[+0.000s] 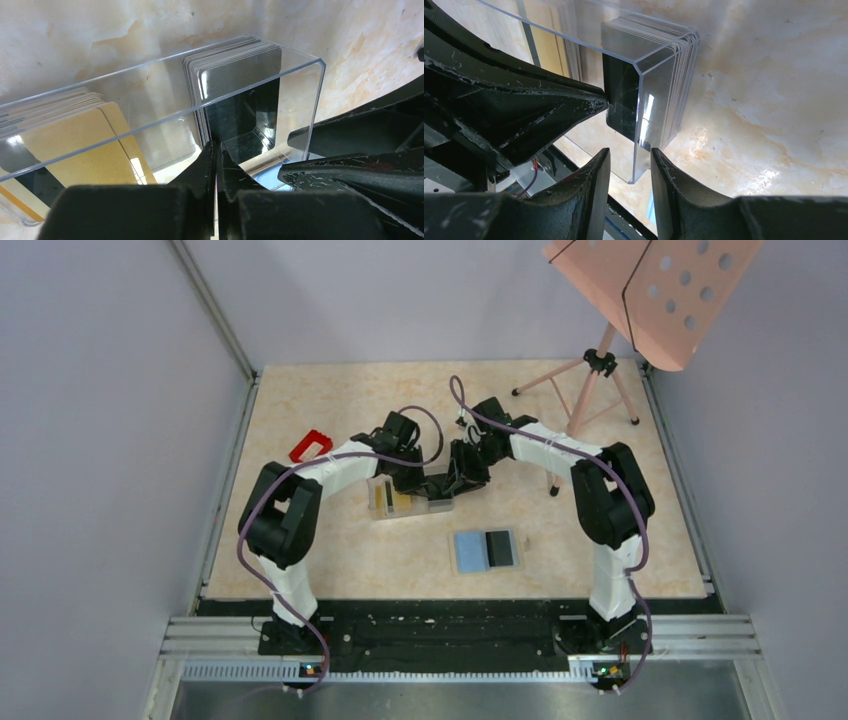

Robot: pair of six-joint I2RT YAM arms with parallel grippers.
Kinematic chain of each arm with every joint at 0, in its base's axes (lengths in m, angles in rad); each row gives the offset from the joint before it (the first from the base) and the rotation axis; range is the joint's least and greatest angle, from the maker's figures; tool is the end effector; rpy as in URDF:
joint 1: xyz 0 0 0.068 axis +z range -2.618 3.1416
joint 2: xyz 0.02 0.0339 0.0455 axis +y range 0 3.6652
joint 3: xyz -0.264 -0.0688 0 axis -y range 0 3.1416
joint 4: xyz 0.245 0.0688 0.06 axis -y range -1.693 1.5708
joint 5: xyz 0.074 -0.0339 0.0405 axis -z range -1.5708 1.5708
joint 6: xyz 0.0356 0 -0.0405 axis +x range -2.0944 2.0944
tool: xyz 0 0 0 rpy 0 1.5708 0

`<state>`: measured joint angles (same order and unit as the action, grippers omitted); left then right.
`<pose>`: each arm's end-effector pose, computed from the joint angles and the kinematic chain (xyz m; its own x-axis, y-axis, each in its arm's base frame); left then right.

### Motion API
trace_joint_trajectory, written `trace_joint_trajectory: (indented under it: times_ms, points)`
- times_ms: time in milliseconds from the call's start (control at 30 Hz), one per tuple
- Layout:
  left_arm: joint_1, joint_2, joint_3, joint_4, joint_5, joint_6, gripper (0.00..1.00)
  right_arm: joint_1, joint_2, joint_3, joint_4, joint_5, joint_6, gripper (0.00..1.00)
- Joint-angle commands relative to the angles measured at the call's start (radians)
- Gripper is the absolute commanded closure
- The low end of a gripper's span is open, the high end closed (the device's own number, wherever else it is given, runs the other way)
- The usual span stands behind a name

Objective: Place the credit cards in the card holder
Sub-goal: Pick up the credit card from the storage box.

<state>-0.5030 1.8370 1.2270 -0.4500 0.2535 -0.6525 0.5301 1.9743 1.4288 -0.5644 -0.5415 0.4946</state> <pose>0.3266 -0.1899 0.1824 -0.9559 -0.1449 -0.2556 -0.0079 0.8823 -0.4707 0.3451 0.2235 0.1869 -0.9797 -0.1027 -0.1723 -0.1886 0.7637 0.6174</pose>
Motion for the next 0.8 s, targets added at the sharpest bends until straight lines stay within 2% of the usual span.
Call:
trace_joint_trajectory:
  times_ms: [0,300,400,633,767]
  points:
    - [-0.033,0.019,0.047,-0.002,0.001,0.017,1.0,0.01,-0.005,0.024,0.015,-0.009,0.0,0.65]
    - [-0.061,-0.003,0.109,-0.105,-0.075,0.064,0.99,0.01,-0.018,0.014,0.015,-0.01,0.0,0.65]
    - [-0.07,-0.002,0.13,-0.129,-0.082,0.088,0.89,0.01,-0.021,0.01,0.015,-0.012,0.001,0.65]
    - [-0.083,0.023,0.161,-0.16,-0.1,0.097,0.86,0.011,-0.025,0.006,0.015,-0.012,0.002,0.65]
    - [-0.082,0.024,0.156,-0.183,-0.146,0.087,0.74,0.011,-0.025,0.002,0.015,-0.014,0.001,0.66]
